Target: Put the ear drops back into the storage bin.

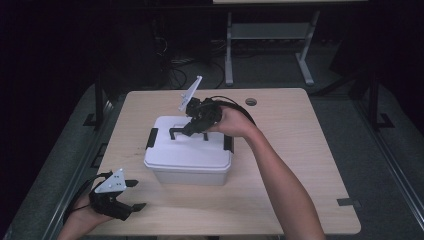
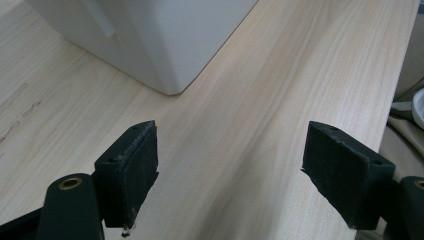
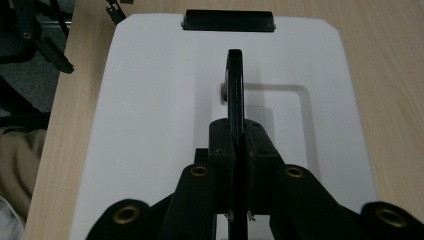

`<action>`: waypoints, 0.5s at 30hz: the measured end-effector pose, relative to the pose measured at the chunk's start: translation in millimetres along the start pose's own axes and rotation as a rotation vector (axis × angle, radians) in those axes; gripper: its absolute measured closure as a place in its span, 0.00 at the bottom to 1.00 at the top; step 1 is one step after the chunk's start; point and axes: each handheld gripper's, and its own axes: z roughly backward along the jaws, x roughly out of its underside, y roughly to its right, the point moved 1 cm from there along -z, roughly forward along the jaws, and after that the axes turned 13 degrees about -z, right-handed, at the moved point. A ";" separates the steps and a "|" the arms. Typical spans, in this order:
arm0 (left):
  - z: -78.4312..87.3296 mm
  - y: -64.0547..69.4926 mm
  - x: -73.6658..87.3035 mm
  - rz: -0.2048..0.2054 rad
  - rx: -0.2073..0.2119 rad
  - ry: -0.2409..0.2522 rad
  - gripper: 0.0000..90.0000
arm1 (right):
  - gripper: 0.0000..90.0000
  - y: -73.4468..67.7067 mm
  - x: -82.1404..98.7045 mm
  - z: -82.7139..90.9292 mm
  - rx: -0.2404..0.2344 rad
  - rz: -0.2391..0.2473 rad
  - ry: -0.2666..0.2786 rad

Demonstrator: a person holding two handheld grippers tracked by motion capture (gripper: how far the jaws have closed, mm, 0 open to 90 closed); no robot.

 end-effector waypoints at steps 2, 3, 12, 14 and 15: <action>0.0 -0.1 0.2 -0.001 0.000 -0.002 0.25 | 0.93 0.3 0.6 0.3 -0.002 -0.003 0.001; 0.1 -0.1 0.3 -0.001 -0.001 -0.002 0.24 | 0.92 0.4 1.1 0.6 0.001 -0.006 0.004; 0.0 1.5 -1.0 -0.005 -0.001 -0.005 0.24 | 0.76 -3.6 7.4 7.8 -0.030 -0.018 0.024; -0.3 1.5 -1.7 -0.004 -0.001 -0.005 0.24 | 0.74 -5.1 9.3 11.3 -0.030 -0.026 0.036; -0.6 1.6 -2.0 -0.007 -0.002 -0.004 0.24 | 0.73 -5.7 10.3 13.1 -0.038 -0.028 0.044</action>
